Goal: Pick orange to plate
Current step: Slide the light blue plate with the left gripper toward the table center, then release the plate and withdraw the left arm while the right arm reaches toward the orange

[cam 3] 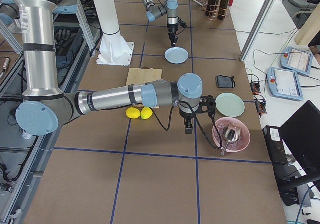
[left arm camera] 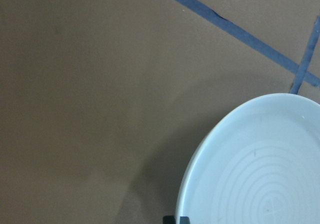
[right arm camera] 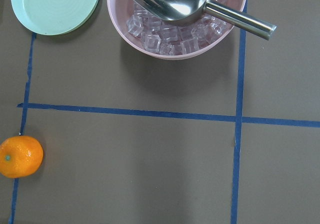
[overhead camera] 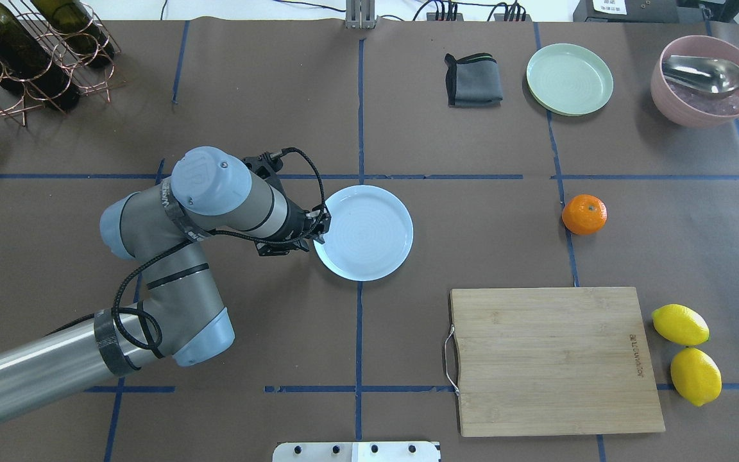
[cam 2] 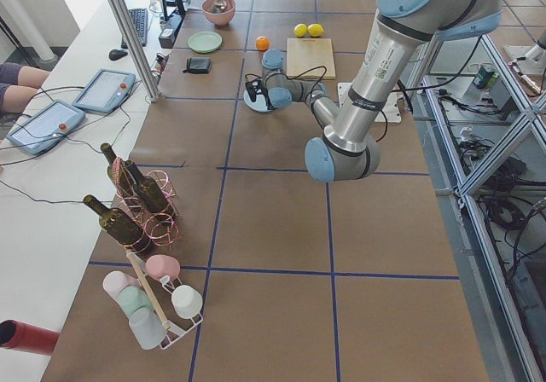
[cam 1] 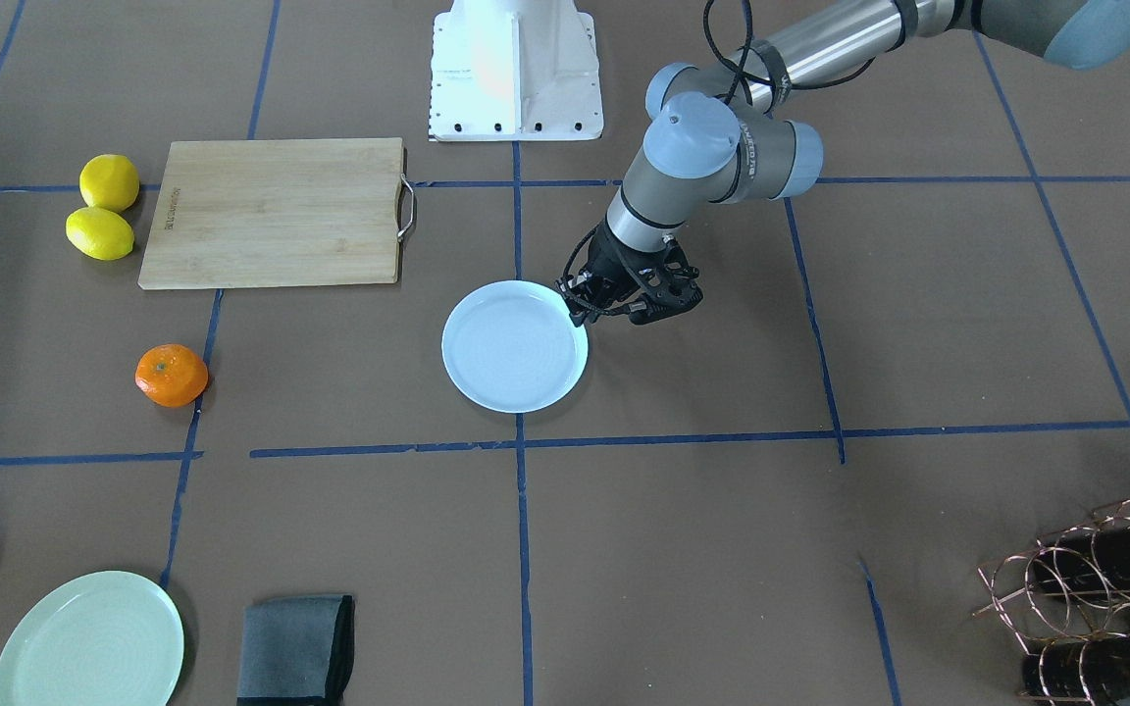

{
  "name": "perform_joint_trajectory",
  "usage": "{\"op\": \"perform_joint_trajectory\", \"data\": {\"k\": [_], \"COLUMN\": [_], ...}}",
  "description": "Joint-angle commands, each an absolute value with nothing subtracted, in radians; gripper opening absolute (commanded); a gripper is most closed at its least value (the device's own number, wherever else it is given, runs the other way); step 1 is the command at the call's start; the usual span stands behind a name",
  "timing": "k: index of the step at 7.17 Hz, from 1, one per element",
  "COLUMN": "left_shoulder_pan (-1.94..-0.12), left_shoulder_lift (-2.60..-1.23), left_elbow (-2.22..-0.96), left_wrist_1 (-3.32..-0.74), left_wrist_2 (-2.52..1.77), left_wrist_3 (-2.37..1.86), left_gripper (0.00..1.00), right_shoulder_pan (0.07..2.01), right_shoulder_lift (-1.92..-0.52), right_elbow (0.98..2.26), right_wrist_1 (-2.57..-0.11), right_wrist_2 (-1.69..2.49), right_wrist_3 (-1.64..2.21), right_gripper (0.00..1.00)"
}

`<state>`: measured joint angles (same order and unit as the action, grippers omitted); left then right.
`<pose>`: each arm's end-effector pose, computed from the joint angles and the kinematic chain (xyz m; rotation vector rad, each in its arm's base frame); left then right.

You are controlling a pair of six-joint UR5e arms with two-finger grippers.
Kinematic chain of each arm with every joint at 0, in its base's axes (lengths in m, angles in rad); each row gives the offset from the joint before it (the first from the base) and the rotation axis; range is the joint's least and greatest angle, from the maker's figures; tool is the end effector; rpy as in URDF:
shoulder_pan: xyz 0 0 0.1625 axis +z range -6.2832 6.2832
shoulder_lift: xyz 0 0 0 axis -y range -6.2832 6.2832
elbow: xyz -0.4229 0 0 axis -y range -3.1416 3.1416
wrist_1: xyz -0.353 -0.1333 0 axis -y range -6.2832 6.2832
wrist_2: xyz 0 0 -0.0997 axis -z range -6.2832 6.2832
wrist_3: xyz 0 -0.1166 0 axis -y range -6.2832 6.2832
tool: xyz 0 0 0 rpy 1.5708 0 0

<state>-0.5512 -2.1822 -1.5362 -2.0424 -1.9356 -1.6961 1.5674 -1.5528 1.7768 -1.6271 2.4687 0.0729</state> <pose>0.5336 -0.4357 0.2842 -0.1048 1.0899 -0.4172 0.0405 -0.4624 0.5619 0.1220 -0.9008 -0.0106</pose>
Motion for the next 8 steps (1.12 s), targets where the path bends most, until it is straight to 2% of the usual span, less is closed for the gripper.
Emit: {"op": "perform_joint_trajectory", "data": {"k": [1,3,4,6,8], "left_shoulder_pan": [-0.619,-0.702,-0.734,-0.810,-0.879], "left_shoulder_lift": [-2.169,-2.106,-2.096,-2.079,-2.031], "left_elbow": [-1.548,-1.598,-1.664,-1.791,-1.882], "left_wrist_1": [-2.030,-1.981,-1.847,-1.615,-1.519], "left_wrist_2": [-1.942,-2.011,-2.016,-2.014,-2.014], "left_wrist_3": [-1.634,-1.512,-1.406,-1.219,-1.067], "left_gripper": [1.00,1.00,1.00,1.00,1.00], "right_shoulder_pan": [1.545,1.465,1.410,1.285,1.128], "right_shoulder_lift": [-1.548,-1.546,-1.545,-1.545,-1.495], "right_elbow": [1.787,1.851,1.877,1.884,1.875], "right_wrist_1": [-1.626,-1.625,-1.612,-1.444,-1.342], "right_wrist_2": [2.465,2.456,2.427,2.360,2.255], "right_wrist_3": [0.084,0.203,0.266,0.474,0.657], "right_gripper": [1.00,1.00,1.00,1.00,1.00]}}
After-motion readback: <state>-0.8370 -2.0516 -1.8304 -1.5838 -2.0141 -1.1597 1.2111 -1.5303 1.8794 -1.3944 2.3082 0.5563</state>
